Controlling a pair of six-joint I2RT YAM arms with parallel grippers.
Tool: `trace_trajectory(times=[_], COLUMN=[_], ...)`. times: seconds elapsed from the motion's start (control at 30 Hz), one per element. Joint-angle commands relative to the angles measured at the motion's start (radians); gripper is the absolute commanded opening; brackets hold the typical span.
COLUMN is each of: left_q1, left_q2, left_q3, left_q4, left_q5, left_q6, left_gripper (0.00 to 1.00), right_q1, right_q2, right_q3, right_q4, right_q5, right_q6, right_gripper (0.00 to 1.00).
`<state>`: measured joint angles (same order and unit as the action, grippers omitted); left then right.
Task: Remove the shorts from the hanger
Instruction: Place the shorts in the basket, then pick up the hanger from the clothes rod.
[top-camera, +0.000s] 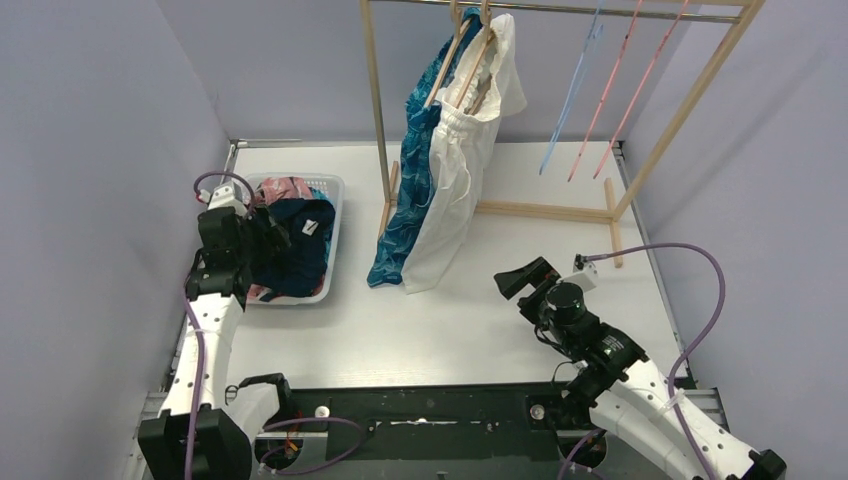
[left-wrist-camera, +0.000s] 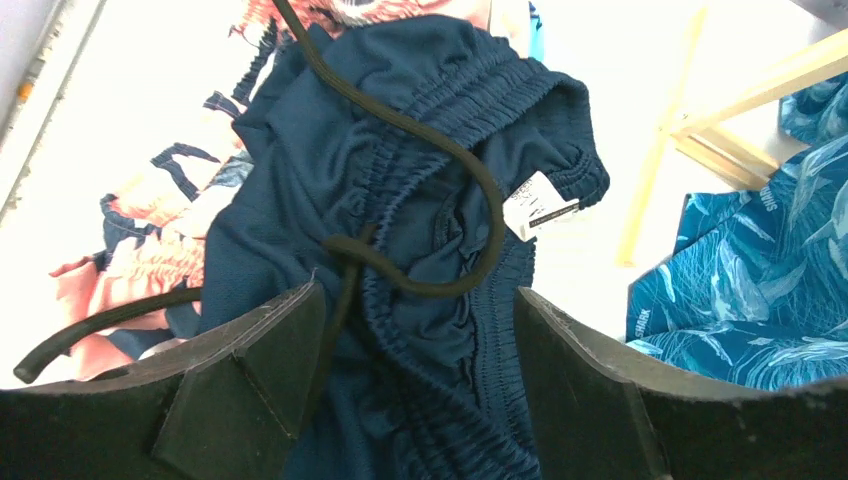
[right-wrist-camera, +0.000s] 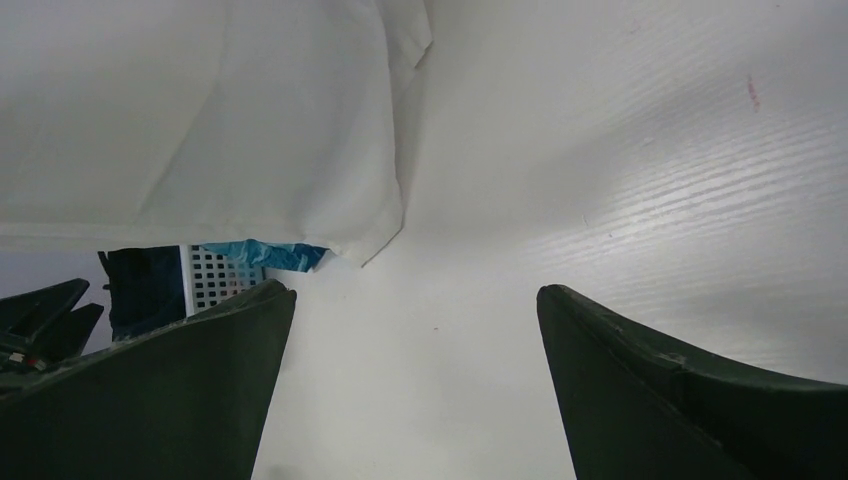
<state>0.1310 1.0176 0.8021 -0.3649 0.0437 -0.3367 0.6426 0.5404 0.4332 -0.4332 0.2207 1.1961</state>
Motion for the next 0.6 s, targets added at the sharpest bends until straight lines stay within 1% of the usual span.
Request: trace_trajectory(times=[0.0,0.13,0.33,0.43,0.5,0.57], left_q1=[0.012,0.013,0.013,0.013,0.012,0.007], left_q2=[-0.084,-0.130,-0.160,-0.178,-0.188,-0.192], left_q3=[-0.019,-0.042,-0.072,-0.074,-0.055,-0.034], left_q4=[0.096,0.118,0.118,0.110,0.110,0.144], left_q5=[-0.021,-0.003,0.112,0.250,0.354,0.483], left_q6=[-0.007,-0.013,-0.010,-0.017,-0.041,-0.082], left_gripper=[0.69,0.71,0.71,0.71,0.72,0.71], right_q1=[0.005,0.006,0.024,0.060,0.094,0.130], right_q2=[0.051,0.117,0.216,0.233,0.229,0.222], right_q3=[0.007,0.012,0.007,0.002,-0.014,-0.034], right_q4=[0.217,0.304,0.368,0.396,0.415,0.435], right_q5=[-0.026,-0.074,-0.159,-0.144,-0.093,-0.033], right_q6=[-0.064,-0.112,-0.147,-0.168,-0.183,-0.190], right_gripper=[0.98,0.98,0.98,0.98,0.98,0.98])
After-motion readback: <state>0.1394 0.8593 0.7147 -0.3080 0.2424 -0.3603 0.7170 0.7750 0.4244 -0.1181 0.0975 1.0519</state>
